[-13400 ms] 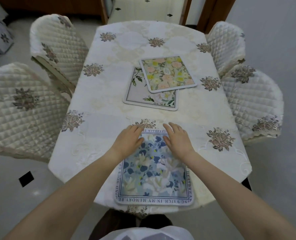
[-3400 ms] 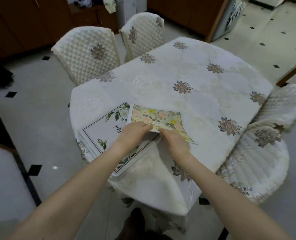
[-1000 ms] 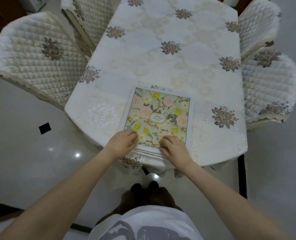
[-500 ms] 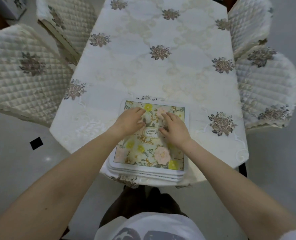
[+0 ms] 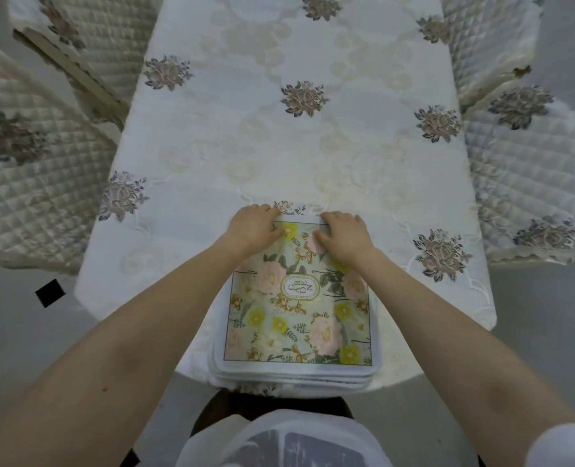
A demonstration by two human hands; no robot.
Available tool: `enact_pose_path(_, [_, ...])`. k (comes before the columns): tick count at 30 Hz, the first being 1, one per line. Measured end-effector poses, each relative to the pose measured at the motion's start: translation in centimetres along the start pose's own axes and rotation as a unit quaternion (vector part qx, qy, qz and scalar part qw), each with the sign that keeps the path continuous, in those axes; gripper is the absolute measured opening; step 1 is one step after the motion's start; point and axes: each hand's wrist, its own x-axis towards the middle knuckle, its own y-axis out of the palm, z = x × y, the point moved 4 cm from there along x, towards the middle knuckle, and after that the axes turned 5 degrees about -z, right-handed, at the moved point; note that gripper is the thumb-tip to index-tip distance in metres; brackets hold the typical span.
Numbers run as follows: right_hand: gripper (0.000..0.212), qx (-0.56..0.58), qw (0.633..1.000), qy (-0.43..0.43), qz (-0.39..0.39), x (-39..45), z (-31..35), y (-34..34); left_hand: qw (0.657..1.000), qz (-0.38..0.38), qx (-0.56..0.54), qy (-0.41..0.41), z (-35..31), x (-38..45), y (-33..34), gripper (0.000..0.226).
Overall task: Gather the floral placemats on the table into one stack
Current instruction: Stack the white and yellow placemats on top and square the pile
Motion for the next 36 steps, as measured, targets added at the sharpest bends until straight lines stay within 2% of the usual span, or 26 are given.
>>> enact_pose_path(5, [0.03,0.007,1.0,0.002,-0.007,-1.0,-0.1,0.4,0.999,-0.006,-0.049,0.005,-0.1,-0.9,0.3,0.035])
enact_pose_path(11, [0.034,0.013,1.0,-0.012,-0.017,-1.7,0.0,0.6,0.998,-0.012,-0.054,0.013,-0.2,-1.2,0.6,0.03])
enact_pose_path(19, [0.036,0.0,1.0,-0.003,-0.019,-1.9,0.2,1.1,0.999,-0.027,-0.042,0.018,-0.7,-1.6,1.5,0.036])
enact_pose_path(22, [0.038,0.021,0.999,-0.005,-0.026,-2.4,-0.3,1.1,0.997,-0.031,-0.07,0.005,-0.5,-2.2,1.2,0.041])
enact_pose_path(24, [0.043,0.071,0.996,0.018,-0.054,-3.2,-1.1,0.9,0.988,-0.061,-0.136,-0.041,0.4,-3.2,1.0,0.049])
enact_pose_path(26, [0.045,0.125,0.985,0.056,-0.102,-4.6,-2.3,0.5,0.963,-0.101,-0.222,-0.112,1.5,-5.0,0.8,0.056])
enact_pose_path(29, [0.046,0.165,0.971,0.108,-0.132,-7.8,-4.0,1.1,0.927,-0.134,-0.271,-0.221,3.1,-8.5,1.6,0.058])
enact_pose_path(31, [0.048,0.191,0.962,0.149,-0.127,-9.9,-4.6,1.8,0.904,-0.125,-0.294,-0.284,3.4,-10.7,2.7,0.048])
enact_pose_path(33, [0.046,0.2,0.956,0.178,-0.116,-11.5,-4.7,2.5,0.89,-0.123,-0.31,-0.312,3.0,-12.3,3.6,0.024])
enact_pose_path(36, [0.046,0.173,0.963,0.184,-0.098,-12.9,-4.2,3.2,0.887,-0.105,-0.286,-0.347,2.2,-14.3,4.5,0.024])
